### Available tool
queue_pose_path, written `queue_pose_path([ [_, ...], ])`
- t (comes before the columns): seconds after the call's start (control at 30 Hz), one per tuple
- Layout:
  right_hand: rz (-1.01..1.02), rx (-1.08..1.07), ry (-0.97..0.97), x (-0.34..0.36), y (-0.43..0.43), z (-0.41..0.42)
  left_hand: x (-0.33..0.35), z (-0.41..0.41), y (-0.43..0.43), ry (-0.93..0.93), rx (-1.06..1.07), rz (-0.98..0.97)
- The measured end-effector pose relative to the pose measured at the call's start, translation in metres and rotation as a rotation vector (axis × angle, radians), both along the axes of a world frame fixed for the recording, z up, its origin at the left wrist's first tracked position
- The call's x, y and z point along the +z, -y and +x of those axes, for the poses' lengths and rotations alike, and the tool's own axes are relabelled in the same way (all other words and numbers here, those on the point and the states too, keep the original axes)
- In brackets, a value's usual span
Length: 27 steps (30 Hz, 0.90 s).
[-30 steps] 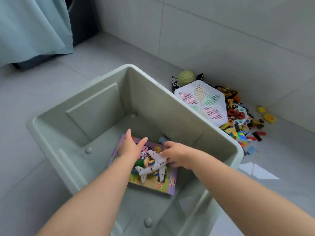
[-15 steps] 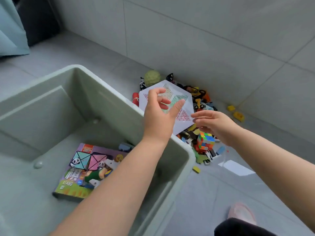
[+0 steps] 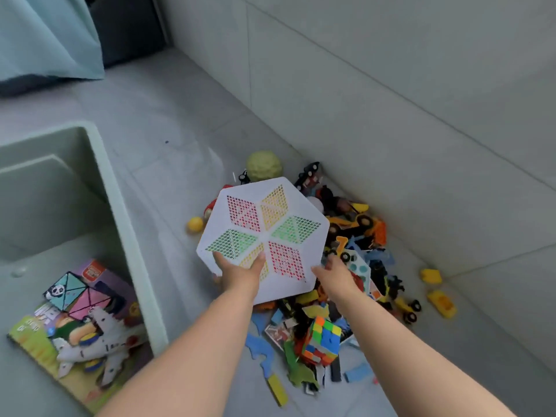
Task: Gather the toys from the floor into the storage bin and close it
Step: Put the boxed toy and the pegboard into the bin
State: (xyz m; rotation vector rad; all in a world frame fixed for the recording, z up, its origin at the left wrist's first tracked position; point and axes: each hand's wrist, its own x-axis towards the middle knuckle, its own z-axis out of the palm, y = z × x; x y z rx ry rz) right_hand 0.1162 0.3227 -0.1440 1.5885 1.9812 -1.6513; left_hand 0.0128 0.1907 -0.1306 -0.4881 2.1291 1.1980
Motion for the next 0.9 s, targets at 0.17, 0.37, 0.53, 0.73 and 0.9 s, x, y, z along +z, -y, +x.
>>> queue_pose_path([
  [0.17,-0.002,-0.057,-0.013,-0.026,-0.003,-0.016,-0.036,0.001,0.006,0.024,0.183,0.066],
  [0.37,-0.011,-0.183,-0.240,-0.011,0.001,-0.018,-0.052,0.008,0.001,0.056,0.341,0.067],
  [0.53,-0.084,-0.280,-0.455,0.039,0.001,-0.010,-0.022,0.012,-0.015,-0.016,0.429,0.070],
  [0.73,-0.070,-0.321,-0.722,0.135,0.022,-0.003,0.081,0.000,0.007,-0.212,0.370,0.354],
  [0.9,-0.085,-0.193,-0.871,0.206,0.084,-0.031,0.155,-0.028,0.102,-0.270,0.351,0.613],
])
